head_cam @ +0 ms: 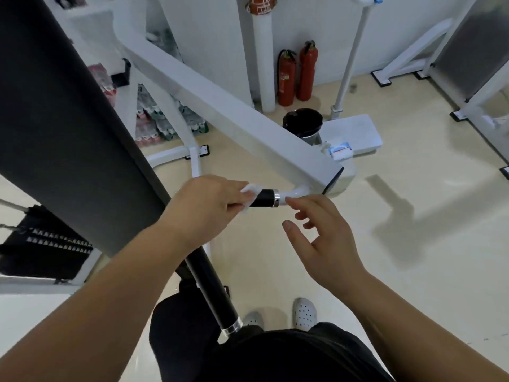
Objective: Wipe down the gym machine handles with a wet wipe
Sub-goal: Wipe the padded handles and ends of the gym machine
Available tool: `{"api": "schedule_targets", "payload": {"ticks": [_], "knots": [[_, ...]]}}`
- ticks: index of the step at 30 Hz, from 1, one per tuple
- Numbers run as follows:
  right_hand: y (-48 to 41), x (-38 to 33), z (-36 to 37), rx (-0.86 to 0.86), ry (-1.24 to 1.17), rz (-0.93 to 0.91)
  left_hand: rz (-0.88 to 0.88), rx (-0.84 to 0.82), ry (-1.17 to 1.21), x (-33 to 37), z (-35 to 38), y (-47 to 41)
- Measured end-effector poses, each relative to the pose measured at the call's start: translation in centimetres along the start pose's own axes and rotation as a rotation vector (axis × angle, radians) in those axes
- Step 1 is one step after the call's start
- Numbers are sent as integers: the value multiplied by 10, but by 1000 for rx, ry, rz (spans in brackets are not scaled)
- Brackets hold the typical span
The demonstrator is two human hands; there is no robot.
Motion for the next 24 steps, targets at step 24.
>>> {"api": "schedule_targets", "payload": {"ticks": [24], "knots": [[-1, 10, 0, -172, -53, -99, -131, -175, 72, 4, 8, -20]]}}
Point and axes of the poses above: each hand's wrist, its own y-axis away from the middle knuckle, its own z-axis out of the palm, x = y × z, the point moved 7 cm from there along -y, towards the middle knuckle, and after that the axes turned 12 degrees about -y, right-handed, at the moved point
